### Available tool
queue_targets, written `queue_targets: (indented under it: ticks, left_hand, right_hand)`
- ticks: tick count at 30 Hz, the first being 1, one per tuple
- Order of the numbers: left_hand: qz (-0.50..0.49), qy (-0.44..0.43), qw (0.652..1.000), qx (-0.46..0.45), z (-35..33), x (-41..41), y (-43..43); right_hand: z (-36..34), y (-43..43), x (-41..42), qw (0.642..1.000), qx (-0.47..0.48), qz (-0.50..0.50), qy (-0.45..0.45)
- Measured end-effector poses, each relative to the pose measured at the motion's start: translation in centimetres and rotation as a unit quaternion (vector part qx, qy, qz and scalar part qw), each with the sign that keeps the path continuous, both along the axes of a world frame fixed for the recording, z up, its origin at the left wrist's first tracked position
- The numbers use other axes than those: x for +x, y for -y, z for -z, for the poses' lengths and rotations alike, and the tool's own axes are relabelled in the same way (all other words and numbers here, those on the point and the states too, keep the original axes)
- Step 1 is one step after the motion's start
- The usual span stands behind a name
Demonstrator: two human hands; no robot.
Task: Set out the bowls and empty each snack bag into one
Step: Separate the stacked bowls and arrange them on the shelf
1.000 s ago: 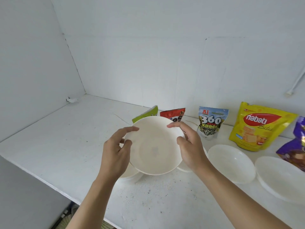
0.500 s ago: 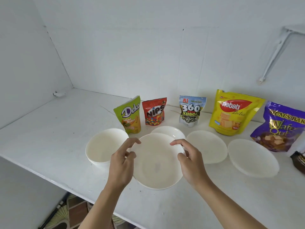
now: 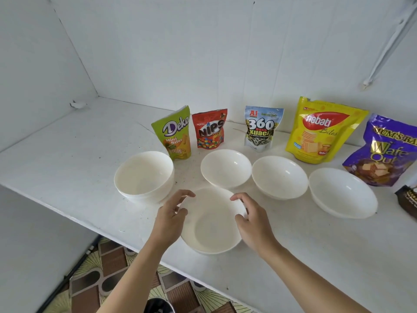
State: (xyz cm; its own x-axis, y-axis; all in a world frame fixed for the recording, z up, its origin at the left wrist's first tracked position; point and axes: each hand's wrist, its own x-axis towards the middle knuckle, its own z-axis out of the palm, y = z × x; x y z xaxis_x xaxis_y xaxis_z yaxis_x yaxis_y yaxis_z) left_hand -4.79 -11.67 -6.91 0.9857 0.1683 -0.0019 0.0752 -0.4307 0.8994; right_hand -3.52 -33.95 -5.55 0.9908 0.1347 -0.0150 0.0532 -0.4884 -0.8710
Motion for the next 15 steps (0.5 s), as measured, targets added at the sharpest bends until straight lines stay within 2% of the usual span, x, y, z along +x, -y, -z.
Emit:
queue_targets:
  ticks: [8, 15]
  left_hand:
    - [0.024, 0.023, 0.997, 0.07, -1.2, 1.9, -0.9]
    - [0.034, 0.1, 0.992, 0.064, -4.3, 3.3, -2.3]
  right_hand:
    - [0.4, -0.4, 1.2, 1.0, -0.024, -0.006, 0.005]
    - [-0.9, -1.9, 4.6, 0.98, -0.047, 0.019, 0.191]
